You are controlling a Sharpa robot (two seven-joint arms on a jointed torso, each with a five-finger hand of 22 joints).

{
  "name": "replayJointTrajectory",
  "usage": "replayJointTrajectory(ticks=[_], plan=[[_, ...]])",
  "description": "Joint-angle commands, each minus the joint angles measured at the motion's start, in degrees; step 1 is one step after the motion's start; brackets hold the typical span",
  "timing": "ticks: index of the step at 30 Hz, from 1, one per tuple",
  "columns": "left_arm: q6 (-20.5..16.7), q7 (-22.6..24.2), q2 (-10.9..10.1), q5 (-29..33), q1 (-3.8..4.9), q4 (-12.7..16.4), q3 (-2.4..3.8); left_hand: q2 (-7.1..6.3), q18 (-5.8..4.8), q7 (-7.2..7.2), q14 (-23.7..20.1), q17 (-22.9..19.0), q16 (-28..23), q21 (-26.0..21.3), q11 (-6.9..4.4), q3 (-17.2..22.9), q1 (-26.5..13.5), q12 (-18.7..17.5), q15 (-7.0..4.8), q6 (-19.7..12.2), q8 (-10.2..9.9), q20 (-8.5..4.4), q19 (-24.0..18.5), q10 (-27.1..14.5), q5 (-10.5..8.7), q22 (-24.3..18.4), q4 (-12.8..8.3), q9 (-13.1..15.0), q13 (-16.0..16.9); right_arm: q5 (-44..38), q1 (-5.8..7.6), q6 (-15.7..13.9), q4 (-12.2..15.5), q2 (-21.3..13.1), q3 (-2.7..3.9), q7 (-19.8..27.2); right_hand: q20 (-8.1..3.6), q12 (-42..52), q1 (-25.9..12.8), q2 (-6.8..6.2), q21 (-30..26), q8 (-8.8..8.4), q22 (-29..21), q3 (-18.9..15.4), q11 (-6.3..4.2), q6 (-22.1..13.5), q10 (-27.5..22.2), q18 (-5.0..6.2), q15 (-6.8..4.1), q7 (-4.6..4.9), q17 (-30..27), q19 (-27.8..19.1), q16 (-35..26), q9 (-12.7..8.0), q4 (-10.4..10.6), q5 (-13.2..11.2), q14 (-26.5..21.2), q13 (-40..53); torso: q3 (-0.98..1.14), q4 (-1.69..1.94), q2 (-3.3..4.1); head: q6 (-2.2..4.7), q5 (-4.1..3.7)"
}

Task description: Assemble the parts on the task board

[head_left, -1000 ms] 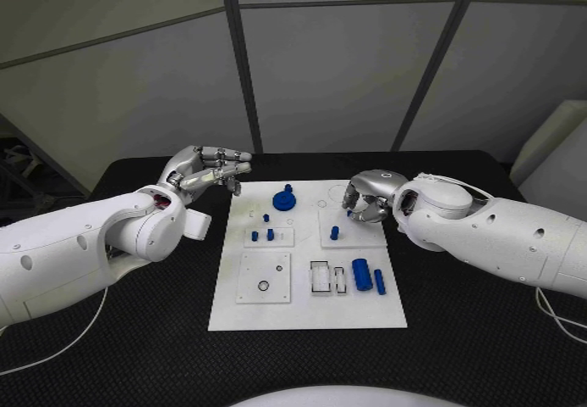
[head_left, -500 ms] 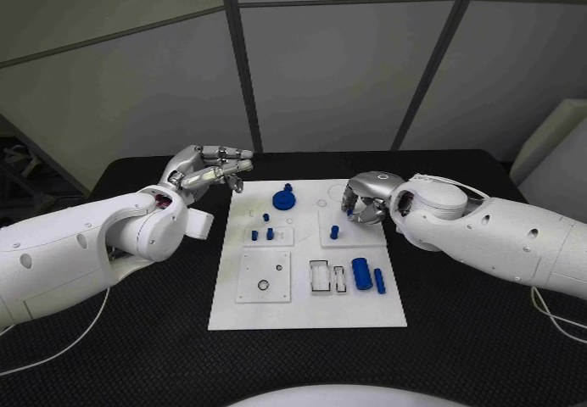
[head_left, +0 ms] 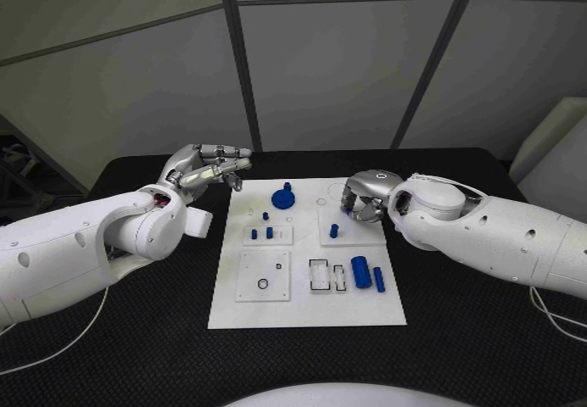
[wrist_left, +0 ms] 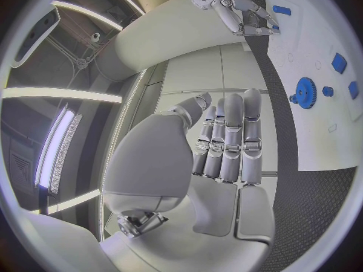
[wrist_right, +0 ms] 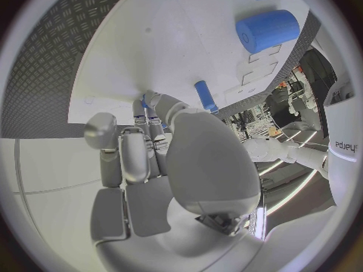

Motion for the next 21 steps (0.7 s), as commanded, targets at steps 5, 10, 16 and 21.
replayJointTrajectory(ticks=[5, 10, 16, 21], plan=[[0.31, 0.54, -0.05, 0.38, 0.06, -0.06, 0.05, 0.31, -0.98, 0.26, -0.25, -0.10, -0.23, -0.07, 0.02, 0.00, 0.17, 0.39, -0.01, 0.24, 0.26, 0.00, -0.48, -0.46, 0.17, -0.10, -0.28, -0.10, 0.10, -1.73, -0.18, -3.09, 0.48, -0.23, -0.16, -1.01, -0.19, 0.31, 0.32, 1.22, 1.25, 0.31, 1.61, 0.92, -1.41, 0.71, 2.02, -1.05, -0.58, -0.17, -0.16, 0.89, 0.28, 0.30, -0.48, -0.29, 2.55, 0.33, -0.03, 0.00, -0.05, -0.11, -0.03], [0.29, 0.48, -0.06, 0.38, 0.06, -0.11, 0.06, 0.31, -0.98, 0.26, -0.25, -0.10, -0.23, -0.07, 0.02, 0.00, 0.17, 0.39, -0.01, 0.24, 0.26, 0.00, -0.48, -0.46, 0.17, -0.10, -0.28, -0.10, 0.10, -1.84, -0.20, -4.85, 1.09, -0.60, -0.15, -0.91, -0.22, 0.27, 0.35, 1.15, 1.35, 0.28, 1.73, 1.03, -1.41, 0.72, 2.04, -1.07, -0.60, -0.17, -0.15, 0.92, 0.31, 0.32, -0.61, -0.24, 2.55, 0.36, -0.02, 0.00, -0.04, -0.11, 0.04], [0.25, 0.43, -0.08, 0.38, 0.06, -0.20, 0.06, 0.31, -0.99, 0.35, -0.30, -0.16, -0.27, -0.12, 0.09, -0.02, 0.29, 0.44, 0.02, 0.14, 0.22, 0.01, -0.51, -0.66, 0.15, -0.11, -0.41, -0.13, 0.09, -1.98, -0.20, -7.16, 2.30, -1.52, -0.14, -0.98, -0.25, 0.19, 0.33, 0.96, 1.48, 0.22, 1.86, 1.13, -1.39, 0.70, 2.03, -1.09, -0.61, -0.15, -0.03, 0.93, 0.41, 0.34, -0.79, -0.20, 2.56, 0.39, -0.02, -0.03, -0.07, -0.04, 0.10], [0.21, 0.40, -0.09, 0.38, 0.06, -0.31, 0.06, 0.31, -0.99, 0.40, -0.32, -0.18, -0.28, -0.14, 0.13, -0.04, 0.30, 0.45, 0.05, 0.08, 0.20, 0.02, -0.53, -0.78, 0.15, -0.11, -0.43, -0.14, 0.09, -2.04, -0.20, -9.02, 3.92, -2.67, -0.11, -0.95, -0.28, 0.08, 0.35, 0.83, 1.59, 0.13, 1.96, 1.31, -1.35, 0.65, 1.98, -1.10, -0.60, -0.11, 0.03, 0.91, 0.48, 0.35, -0.98, -0.08, 2.57, 0.41, -0.03, -0.04, -0.07, 0.05, 0.13]])
